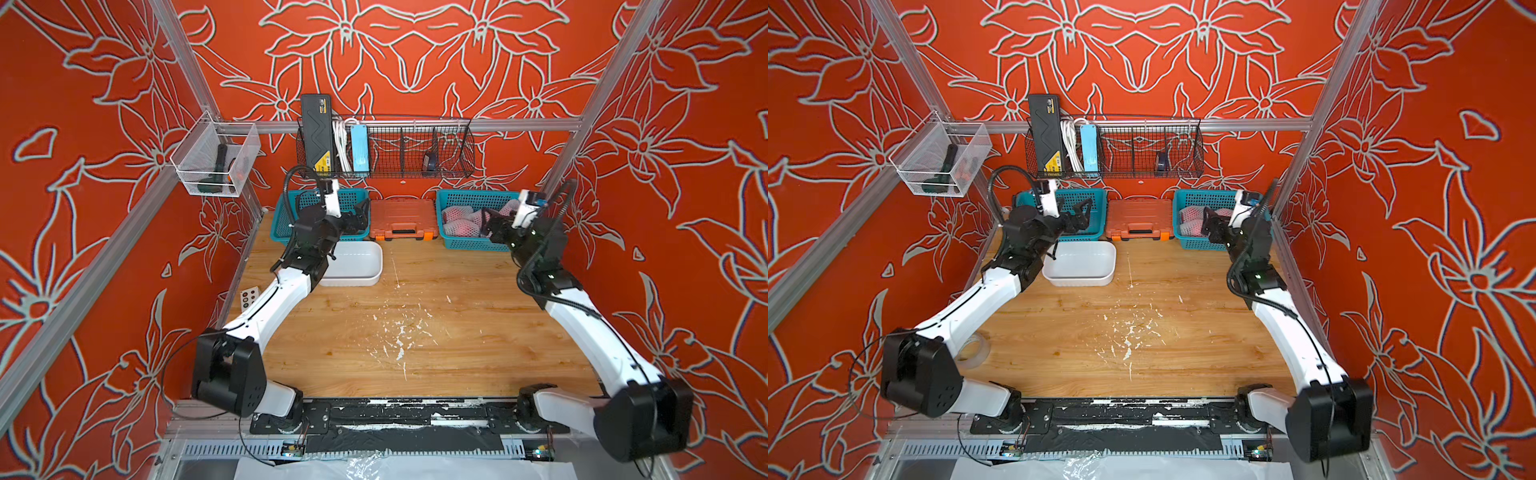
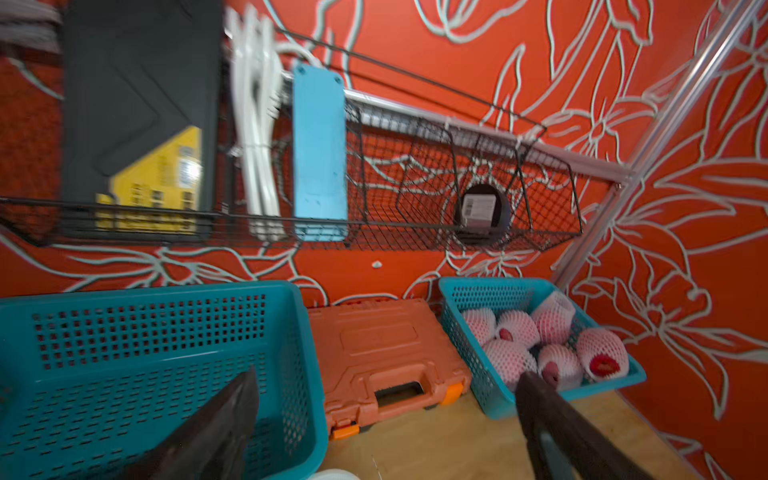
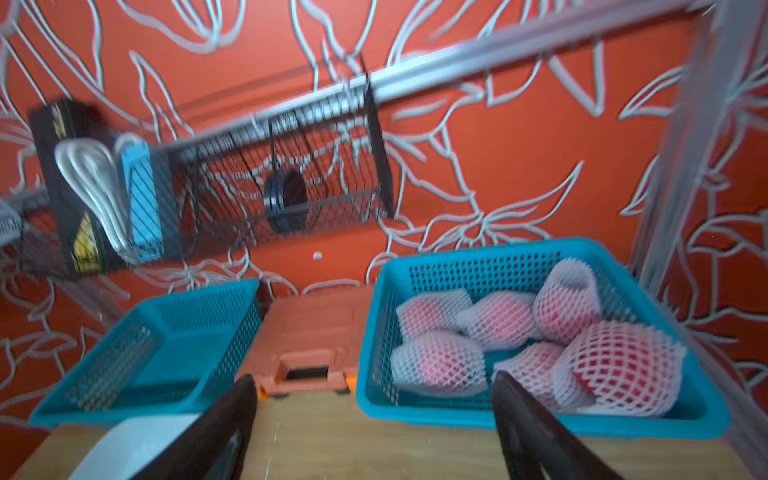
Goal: Remove foam nets from apples
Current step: Pick up the apple from the basket.
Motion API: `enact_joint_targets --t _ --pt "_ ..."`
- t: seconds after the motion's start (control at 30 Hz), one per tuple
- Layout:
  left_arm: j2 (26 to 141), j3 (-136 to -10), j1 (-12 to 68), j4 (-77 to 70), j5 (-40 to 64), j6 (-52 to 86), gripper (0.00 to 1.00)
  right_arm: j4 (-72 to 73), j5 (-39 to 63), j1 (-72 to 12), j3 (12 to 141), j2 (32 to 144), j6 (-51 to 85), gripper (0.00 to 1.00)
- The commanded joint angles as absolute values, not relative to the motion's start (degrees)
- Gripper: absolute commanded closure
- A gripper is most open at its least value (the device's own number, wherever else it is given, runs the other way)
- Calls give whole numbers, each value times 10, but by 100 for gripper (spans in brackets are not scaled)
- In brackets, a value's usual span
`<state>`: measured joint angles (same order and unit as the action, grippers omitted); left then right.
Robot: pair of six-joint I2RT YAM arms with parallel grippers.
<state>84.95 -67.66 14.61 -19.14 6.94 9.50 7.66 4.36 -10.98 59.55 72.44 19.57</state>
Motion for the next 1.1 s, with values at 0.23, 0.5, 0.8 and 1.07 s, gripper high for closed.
enact_joint_targets --t 0.23,0.5,0.8,1.07 --pt "939 -721 258 -112 140 11 6 -229 65 -87 871 952 128 8" --pt "931 -670 287 -130 156 38 8 -414 20 23 1097 1115 159 10" --pt "945 -654 316 -153 171 37 8 -541 -11 100 1293 1256 172 8" --pt "952 -643 316 -163 172 33 8 -589 38 107 1385 1339 184 1"
